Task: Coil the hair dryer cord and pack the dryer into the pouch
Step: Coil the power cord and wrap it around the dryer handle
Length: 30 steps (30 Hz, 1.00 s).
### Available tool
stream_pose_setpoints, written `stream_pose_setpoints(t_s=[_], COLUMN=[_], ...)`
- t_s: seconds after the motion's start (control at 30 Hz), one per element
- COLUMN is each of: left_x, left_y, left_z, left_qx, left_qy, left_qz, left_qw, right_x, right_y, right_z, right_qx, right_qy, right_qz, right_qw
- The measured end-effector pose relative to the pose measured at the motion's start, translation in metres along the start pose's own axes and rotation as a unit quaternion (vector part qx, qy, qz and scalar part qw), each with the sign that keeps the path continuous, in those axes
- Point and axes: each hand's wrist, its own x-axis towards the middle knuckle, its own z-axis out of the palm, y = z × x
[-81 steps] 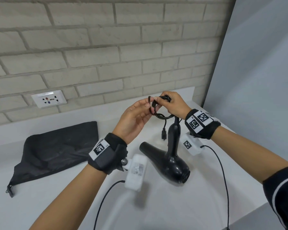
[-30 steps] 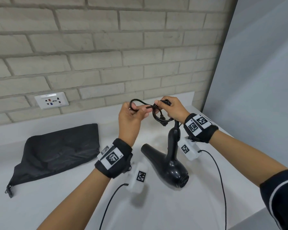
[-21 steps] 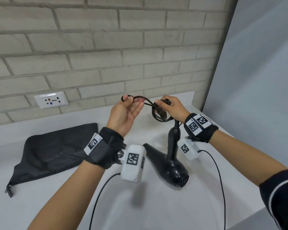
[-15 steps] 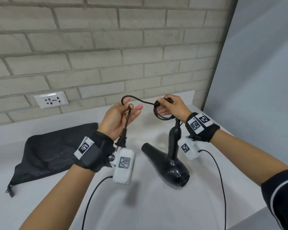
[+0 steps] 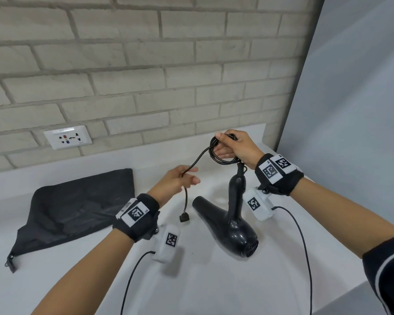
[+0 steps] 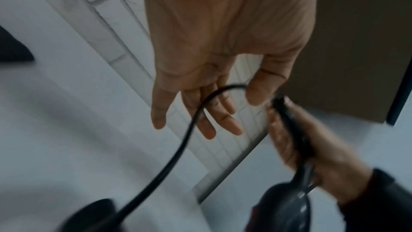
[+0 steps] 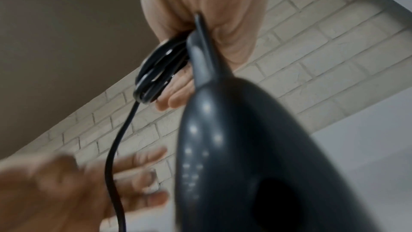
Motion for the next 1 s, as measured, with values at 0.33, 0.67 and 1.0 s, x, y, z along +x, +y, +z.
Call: stream_pose_setpoints(t_s=[0.33, 0.67, 1.0], left_x=[0.026, 0.026, 0.021], left_y=[0.044, 0.027, 0.026], left_z=[0.008, 0.025, 0.052], left_qx=[0.057, 0.080, -0.174], left_qy=[0.116, 0.257, 0.260], left_qz=[0.162, 0.172, 0.107], left_qw=[0.978, 0.948, 0.944], right_x=[-0.002, 0.000, 0.001], right_y=[-0.002, -0.001, 0.002], right_z=[0.000, 0.007, 0.012], right_qx=[-0.013, -0.007, -0.061], right_qy=[-0.009, 0.001, 0.026], right_qz=[-0.010, -0.012, -0.033], right_qw=[1.000, 1.000, 0.997])
